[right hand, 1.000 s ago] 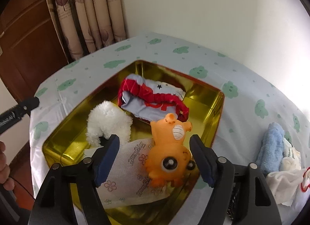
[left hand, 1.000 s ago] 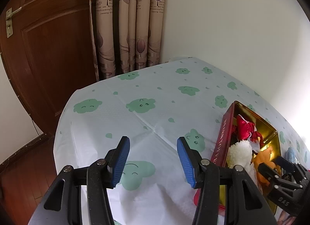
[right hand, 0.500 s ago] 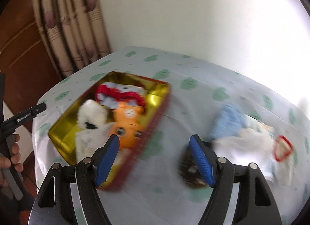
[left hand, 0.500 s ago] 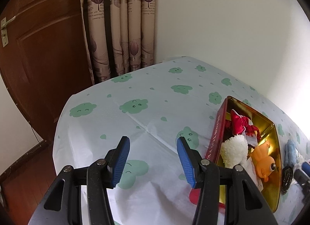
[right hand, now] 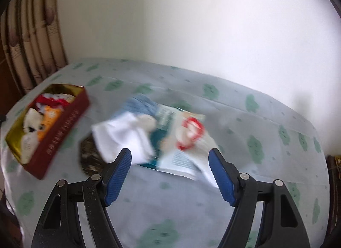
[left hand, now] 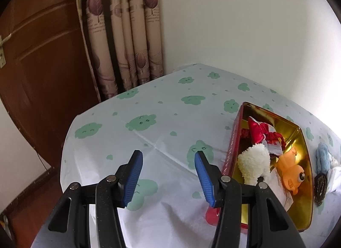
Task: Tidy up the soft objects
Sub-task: 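Grasp the white knit sock with red trim with the right gripper, then grasp the small white sock with the left gripper while the right gripper holds the knit sock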
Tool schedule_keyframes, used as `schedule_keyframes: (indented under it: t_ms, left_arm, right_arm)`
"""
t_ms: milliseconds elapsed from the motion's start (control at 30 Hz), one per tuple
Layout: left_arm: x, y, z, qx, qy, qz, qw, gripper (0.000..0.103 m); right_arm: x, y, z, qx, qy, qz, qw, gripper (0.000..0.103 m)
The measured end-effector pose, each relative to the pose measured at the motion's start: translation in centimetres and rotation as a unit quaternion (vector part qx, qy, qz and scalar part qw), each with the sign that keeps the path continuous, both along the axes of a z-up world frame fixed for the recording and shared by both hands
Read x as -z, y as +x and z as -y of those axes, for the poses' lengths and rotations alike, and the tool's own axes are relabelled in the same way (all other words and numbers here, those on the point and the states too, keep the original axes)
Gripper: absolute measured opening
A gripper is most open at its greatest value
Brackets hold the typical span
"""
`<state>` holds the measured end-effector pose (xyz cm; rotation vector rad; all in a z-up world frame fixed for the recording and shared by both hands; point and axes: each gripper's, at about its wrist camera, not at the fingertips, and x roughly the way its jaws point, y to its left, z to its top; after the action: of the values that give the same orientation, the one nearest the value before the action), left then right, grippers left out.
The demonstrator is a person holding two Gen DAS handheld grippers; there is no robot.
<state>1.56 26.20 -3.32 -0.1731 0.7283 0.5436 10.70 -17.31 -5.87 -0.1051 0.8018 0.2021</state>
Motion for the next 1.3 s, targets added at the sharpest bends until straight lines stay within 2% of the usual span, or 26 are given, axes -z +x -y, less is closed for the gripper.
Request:
schedule_keyframes:
  t_ms: [133,333,467,533,567,600,667,733,867,1133,1300]
  left_arm:
    - [-0.3,0.1,0.9,0.020,0.011,0.010,0.9997,0.052]
    - [-0.6,0.0,2.1,0.068,-0.018,0.024,0.9972,0.052]
    - [-1.1,0.2,4.7,0.116,0.000,0.024,0.9930,0.052]
    - [-1.3,0.3,6.3,0.140,0.007,0.023,0.9899,0.052]
    - [-1.4,0.5,7.0,0.151,0.011,0.019,0.9883,0.052]
    - [-1.5,0.6,7.9,0.164,0.016,0.016,0.9862,0.052]
    - [-1.8,0.9,10.0,0.194,0.028,0.011,0.9805,0.052]
    - [-1.9,1.3,11.7,0.224,0.030,0.007,0.9741,0.052]
    - [-2.0,1.9,15.6,0.283,0.031,0.002,0.9587,0.052]
    - [-0.5,3.3,20.5,0.356,0.004,-0.019,0.9343,0.052]
    - [0.6,4.5,22.3,0.375,0.008,-0.032,0.9266,0.052]
  right_arm:
    - [1.7,0.9,2.0,0.011,-0.003,-0.012,1.000,0.072]
    - [3.7,2.5,3.6,0.017,0.003,-0.018,1.000,0.072]
    - [4.4,3.4,4.0,0.016,0.008,-0.013,1.000,0.072]
    - [4.6,3.9,4.1,0.016,0.012,-0.011,1.000,0.070]
    - [4.7,4.1,4.2,0.013,0.017,-0.010,1.000,0.062]
    - [4.8,4.2,4.2,0.012,0.021,-0.006,1.000,0.054]
    - [5.0,4.4,4.4,0.011,0.042,-0.006,0.999,0.048]
    - [5.0,4.6,4.5,0.017,0.050,-0.003,0.999,0.046]
    - [4.9,4.6,4.6,0.022,0.067,-0.001,0.998,0.035]
    - [4.6,3.5,5.2,0.034,0.057,0.005,0.998,0.029]
    - [4.4,2.2,6.2,0.045,0.044,0.012,0.998,0.027]
